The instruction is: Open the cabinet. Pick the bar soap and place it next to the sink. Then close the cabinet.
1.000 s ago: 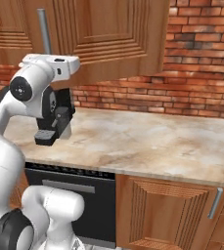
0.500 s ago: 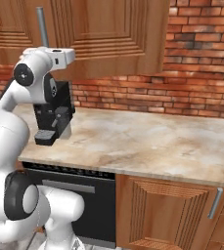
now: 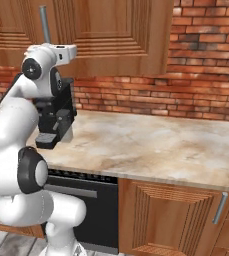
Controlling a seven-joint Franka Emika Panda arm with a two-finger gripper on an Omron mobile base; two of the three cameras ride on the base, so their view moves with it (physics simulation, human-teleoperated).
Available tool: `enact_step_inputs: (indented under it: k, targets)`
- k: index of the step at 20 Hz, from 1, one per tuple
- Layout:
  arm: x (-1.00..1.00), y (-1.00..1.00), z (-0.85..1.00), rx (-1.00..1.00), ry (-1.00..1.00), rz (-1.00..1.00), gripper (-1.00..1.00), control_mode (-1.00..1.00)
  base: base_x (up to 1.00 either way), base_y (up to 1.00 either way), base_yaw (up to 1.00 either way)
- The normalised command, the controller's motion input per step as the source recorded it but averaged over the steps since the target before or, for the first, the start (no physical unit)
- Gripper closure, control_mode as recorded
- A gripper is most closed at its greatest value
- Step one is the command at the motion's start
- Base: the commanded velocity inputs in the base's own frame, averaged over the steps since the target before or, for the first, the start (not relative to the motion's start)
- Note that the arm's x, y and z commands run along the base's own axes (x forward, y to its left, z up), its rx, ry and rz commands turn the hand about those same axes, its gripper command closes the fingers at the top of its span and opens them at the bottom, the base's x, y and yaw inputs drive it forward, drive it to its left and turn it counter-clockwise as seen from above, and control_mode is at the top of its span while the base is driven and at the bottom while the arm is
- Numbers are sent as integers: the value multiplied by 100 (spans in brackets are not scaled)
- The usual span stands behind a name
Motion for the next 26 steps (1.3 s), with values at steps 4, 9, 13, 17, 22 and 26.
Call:
enact_step_inputs:
  k: [4,9,13,17,22,26]
  targets:
    - [48,-5,0,0,0,1,-100,-100,0,0,0]
    - [67,-1,0,0,1,0,-100,-100,0,0,0]
    - [67,0,0,0,0,0,-100,-100,0,0,0]
    - [61,0,0,0,0,0,-100,-100,0,0,0]
    - [55,0,0,0,2,-1,-100,-100,0,0,0]
    - [63,0,0,0,5,-2,-100,-100,0,0,0]
